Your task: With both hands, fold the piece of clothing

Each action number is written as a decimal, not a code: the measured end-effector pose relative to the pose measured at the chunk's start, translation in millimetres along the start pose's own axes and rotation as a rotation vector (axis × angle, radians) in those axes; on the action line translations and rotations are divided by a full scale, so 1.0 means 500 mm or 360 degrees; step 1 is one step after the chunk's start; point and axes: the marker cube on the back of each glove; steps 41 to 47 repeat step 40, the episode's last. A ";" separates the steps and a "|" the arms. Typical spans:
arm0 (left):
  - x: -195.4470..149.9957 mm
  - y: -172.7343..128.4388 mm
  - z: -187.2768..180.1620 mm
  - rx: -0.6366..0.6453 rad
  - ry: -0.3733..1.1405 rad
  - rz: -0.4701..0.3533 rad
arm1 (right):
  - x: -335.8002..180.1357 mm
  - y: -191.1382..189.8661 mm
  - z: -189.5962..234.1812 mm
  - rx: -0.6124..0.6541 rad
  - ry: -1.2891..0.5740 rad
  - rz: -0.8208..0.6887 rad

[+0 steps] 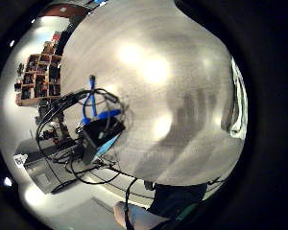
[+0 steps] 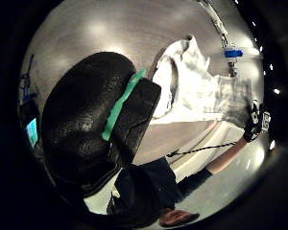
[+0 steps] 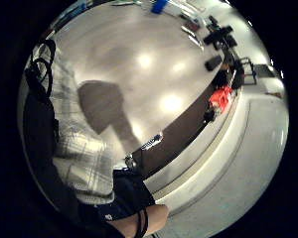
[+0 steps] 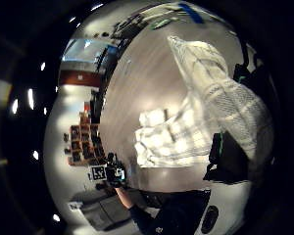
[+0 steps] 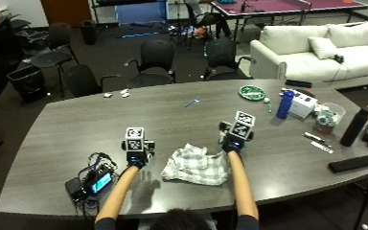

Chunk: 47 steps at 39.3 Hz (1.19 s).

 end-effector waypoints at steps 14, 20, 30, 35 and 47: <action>-0.159 -0.013 -0.118 0.0665 0.0177 -0.0145 | -0.508 0.190 0.230 -0.0324 0.0310 -0.0534; -0.187 0.005 -0.111 0.0528 0.0265 -0.0147 | -0.620 0.259 0.363 -0.0499 0.0441 -0.0765; -0.213 0.063 -0.133 0.0507 0.0237 -0.0194 | -0.644 0.304 0.269 -0.0287 0.0298 -0.0926; -0.237 0.024 -0.107 0.0461 0.0174 -0.0270 | -0.619 0.231 0.244 -0.0118 0.0239 -0.0881; -0.240 0.024 -0.111 0.0464 0.0174 -0.0272 | -0.575 0.263 0.167 0.0011 0.0171 -0.0990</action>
